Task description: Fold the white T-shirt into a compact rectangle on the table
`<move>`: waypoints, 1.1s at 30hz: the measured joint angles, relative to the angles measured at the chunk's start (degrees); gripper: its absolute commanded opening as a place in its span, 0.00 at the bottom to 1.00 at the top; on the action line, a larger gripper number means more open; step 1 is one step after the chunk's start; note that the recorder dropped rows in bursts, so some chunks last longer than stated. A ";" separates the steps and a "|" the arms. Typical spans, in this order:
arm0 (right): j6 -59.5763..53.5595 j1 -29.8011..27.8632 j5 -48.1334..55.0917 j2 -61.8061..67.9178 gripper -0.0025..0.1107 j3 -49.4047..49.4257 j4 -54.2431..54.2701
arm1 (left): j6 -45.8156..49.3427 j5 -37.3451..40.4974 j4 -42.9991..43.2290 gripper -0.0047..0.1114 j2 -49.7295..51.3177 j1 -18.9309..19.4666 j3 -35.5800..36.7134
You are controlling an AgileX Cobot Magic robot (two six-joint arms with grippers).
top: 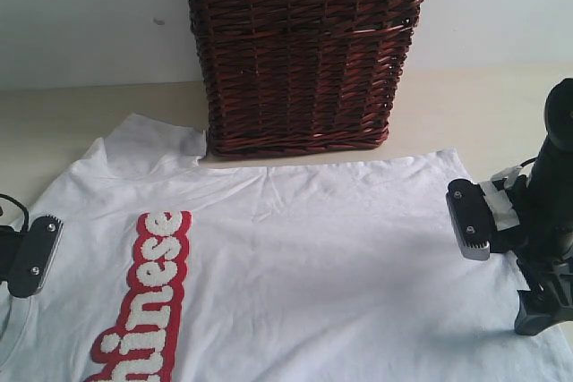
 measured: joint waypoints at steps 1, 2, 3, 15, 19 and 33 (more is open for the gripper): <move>0.00 0.00 0.00 0.00 0.95 0.00 0.05 | 0.00 0.00 0.00 0.76 0.00 0.00 0.00; 0.00 0.00 0.00 0.00 0.95 0.00 0.05 | 0.00 0.00 0.00 0.76 0.00 0.00 0.00; 0.00 0.00 0.00 0.00 0.95 0.00 0.05 | 0.00 0.00 0.00 0.76 0.00 0.00 0.00; 0.09 0.00 0.00 0.00 0.95 0.00 0.69 | 0.00 0.00 0.00 0.76 0.00 0.00 0.00; 0.09 0.00 -0.25 0.00 0.95 0.00 0.74 | 0.00 0.00 0.00 0.76 0.00 0.00 0.00; 0.09 0.00 -1.17 0.00 0.89 0.00 0.87 | 0.00 0.00 0.00 0.66 0.00 0.00 0.00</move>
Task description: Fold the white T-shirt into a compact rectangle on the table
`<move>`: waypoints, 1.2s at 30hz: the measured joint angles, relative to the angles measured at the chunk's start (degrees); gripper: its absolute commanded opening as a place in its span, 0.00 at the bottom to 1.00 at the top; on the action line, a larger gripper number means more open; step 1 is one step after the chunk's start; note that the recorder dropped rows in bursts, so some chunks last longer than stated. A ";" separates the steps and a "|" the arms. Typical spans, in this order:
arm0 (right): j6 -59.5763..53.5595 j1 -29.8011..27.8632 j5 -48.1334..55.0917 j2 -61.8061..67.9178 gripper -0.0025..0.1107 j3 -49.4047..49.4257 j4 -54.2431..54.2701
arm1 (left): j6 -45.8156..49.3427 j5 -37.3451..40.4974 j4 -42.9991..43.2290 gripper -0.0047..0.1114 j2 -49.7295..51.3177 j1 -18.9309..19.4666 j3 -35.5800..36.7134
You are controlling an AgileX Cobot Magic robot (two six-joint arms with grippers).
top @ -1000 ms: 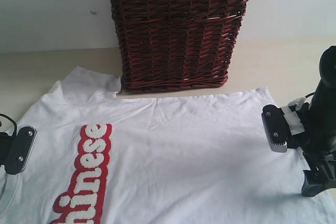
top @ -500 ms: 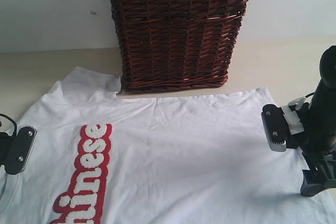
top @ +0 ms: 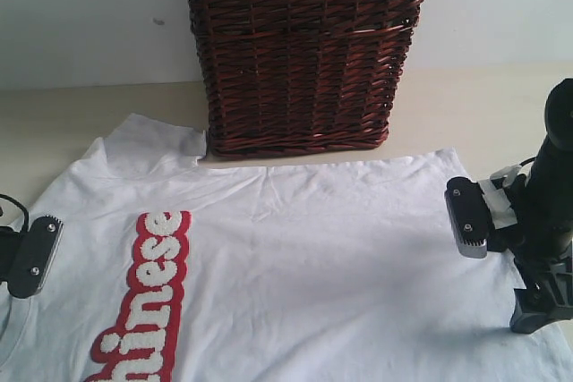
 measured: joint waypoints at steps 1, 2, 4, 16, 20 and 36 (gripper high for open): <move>0.00 0.00 0.00 0.04 0.87 0.00 0.00 | 0.00 -0.11 0.00 0.62 0.00 0.00 0.00; 0.00 0.00 -0.04 0.04 0.85 0.00 0.00 | 0.00 -0.34 0.00 0.56 0.00 0.00 0.00; 0.00 0.00 -0.38 0.13 0.79 0.00 0.00 | 0.00 -0.89 0.00 0.46 0.00 0.00 0.00; 1.15 0.00 0.26 1.26 0.04 -0.88 0.10 | -1.04 -4.00 -2.96 0.04 0.47 0.00 0.10; 7.06 0.00 1.01 1.26 0.02 -0.88 0.00 | -1.25 -4.13 -2.96 0.04 0.47 0.00 0.10; 22.00 0.00 1.72 -4.60 0.02 -2.01 -2.53 | -8.12 -2.21 -3.46 0.04 -0.45 -1.72 -0.74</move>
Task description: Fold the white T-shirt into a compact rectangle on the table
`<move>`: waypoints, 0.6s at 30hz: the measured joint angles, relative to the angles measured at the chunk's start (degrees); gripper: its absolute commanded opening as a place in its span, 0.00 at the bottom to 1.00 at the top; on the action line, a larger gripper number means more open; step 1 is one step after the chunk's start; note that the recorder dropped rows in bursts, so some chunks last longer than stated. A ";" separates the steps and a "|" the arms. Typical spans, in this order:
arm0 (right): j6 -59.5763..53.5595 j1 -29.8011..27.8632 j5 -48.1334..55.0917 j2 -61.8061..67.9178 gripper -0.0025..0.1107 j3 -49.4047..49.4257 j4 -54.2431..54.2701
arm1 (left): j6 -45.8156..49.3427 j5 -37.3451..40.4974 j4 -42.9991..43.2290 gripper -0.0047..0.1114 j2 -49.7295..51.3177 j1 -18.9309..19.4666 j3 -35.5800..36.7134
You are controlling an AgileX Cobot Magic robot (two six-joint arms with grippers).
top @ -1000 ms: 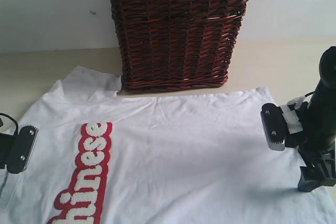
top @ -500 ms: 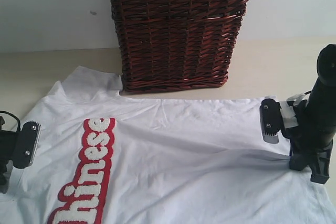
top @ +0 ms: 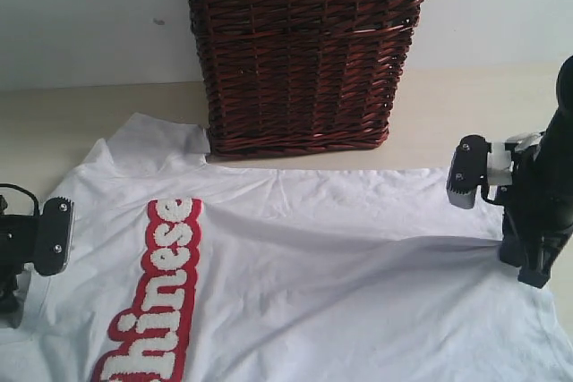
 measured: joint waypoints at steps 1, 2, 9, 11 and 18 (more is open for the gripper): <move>0.28 0.00 0.00 -0.65 0.02 0.00 0.00 | 0.00 0.53 0.00 0.04 -0.46 -0.07 -0.15; 0.70 0.00 -0.09 -1.50 0.02 0.00 0.00 | 0.00 1.18 0.00 0.04 -1.12 -0.14 -0.47; 2.12 0.00 1.01 -10.96 0.02 -1.58 -0.86 | -2.90 5.47 0.45 0.04 -9.51 -0.14 -3.96; 2.26 0.00 1.51 -14.38 0.02 -1.68 -1.74 | -6.30 5.85 2.06 0.04 -12.70 -0.14 -5.20; 3.65 0.00 4.54 -29.09 0.02 -1.68 -3.98 | -18.16 7.17 7.58 0.04 -27.51 -0.14 -6.24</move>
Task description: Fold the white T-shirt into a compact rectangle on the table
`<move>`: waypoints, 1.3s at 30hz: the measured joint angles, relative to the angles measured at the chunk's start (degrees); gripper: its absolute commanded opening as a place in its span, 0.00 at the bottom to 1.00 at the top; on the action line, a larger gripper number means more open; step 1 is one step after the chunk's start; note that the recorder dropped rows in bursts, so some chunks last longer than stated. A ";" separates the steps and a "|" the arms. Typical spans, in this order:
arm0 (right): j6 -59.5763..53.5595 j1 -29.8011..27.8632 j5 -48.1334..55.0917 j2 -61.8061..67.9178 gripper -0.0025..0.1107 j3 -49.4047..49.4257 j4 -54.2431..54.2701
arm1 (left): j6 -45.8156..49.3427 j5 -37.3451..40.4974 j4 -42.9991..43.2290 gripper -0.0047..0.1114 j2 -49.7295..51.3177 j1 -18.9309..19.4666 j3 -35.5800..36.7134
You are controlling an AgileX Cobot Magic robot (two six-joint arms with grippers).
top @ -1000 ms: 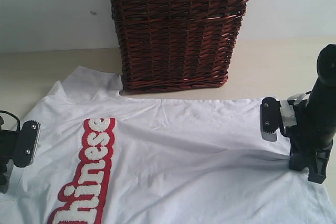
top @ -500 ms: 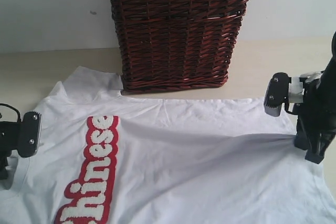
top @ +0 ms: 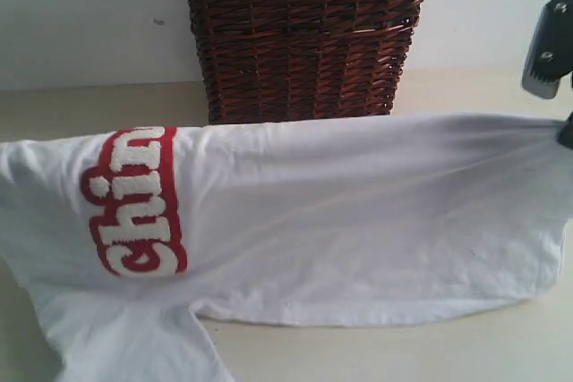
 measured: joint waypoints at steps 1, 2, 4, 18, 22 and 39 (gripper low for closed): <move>0.11 0.00 0.74 -1.82 0.02 0.00 0.00 | -0.54 0.48 -0.01 0.04 -2.00 0.00 0.00; 0.11 0.00 1.61 -4.17 0.02 0.00 0.00 | -1.08 1.54 0.12 0.04 -5.05 0.00 0.00; 0.56 0.00 4.03 -11.36 0.02 0.00 0.00 | -1.58 4.63 -0.01 0.04 -12.82 -0.08 0.00; 11.96 0.30 12.78 -46.36 0.02 -0.20 3.98 | -0.71 27.28 -9.37 0.04 -51.29 -0.37 -11.49; 15.72 0.30 16.47 -39.92 0.02 -0.47 3.45 | 0.21 28.07 -9.24 0.04 -45.57 -0.37 -7.76; 18.90 0.30 -18.35 5.07 0.06 8.37 -11.48 | -21.17 -26.63 24.71 0.18 0.84 5.83 13.79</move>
